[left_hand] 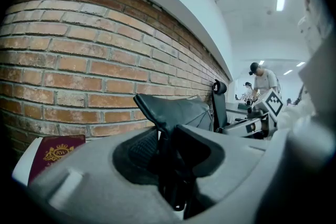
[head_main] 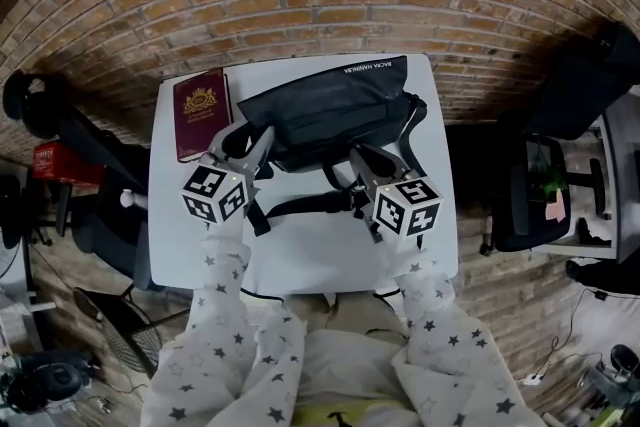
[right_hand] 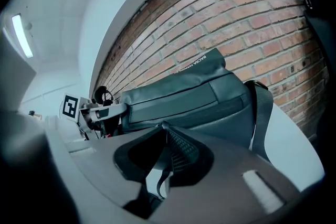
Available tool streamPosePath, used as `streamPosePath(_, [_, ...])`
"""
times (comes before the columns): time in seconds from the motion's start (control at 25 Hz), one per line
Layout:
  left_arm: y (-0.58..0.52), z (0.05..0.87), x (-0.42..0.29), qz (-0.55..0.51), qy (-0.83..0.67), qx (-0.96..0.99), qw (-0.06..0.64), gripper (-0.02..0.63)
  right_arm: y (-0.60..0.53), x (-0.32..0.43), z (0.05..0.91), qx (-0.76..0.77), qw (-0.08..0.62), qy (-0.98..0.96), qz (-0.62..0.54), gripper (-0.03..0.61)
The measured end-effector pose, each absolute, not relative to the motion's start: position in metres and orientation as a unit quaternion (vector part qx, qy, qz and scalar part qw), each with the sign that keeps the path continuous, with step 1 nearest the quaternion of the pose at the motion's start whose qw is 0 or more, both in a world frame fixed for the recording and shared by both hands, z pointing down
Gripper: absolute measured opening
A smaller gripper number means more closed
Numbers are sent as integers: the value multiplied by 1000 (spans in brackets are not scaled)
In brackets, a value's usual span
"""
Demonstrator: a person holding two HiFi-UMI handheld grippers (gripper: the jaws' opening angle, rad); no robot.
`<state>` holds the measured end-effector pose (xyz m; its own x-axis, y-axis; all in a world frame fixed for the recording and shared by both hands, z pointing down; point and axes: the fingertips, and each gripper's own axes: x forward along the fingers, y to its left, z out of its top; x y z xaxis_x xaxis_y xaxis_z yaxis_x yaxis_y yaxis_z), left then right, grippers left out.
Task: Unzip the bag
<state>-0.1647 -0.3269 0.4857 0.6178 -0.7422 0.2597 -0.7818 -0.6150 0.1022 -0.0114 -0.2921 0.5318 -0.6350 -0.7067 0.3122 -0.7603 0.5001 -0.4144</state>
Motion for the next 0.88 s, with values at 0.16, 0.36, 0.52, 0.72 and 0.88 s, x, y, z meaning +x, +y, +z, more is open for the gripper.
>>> streamPosePath(0.16, [-328,485,-169,94,-434,890,104,107,-297,-5,531,435,50,-860,264,35])
streamPosePath(0.36, [-329,486,-174,90,-442,887,104,109,-304,8,531,451,45,-852,264,35])
streamPosePath(0.52, [-329,485,-177,88,-448,884,106,110,-308,16,528,460,42,-847,262,35])
streamPosePath(0.72, [-329,484,-180,86,-454,881,105,112,-311,16,527,463,44,-847,256,37])
streamPosePath(0.88, [-330,485,-183,84,-458,879,105,112,-316,35,526,489,32,-833,259,37])
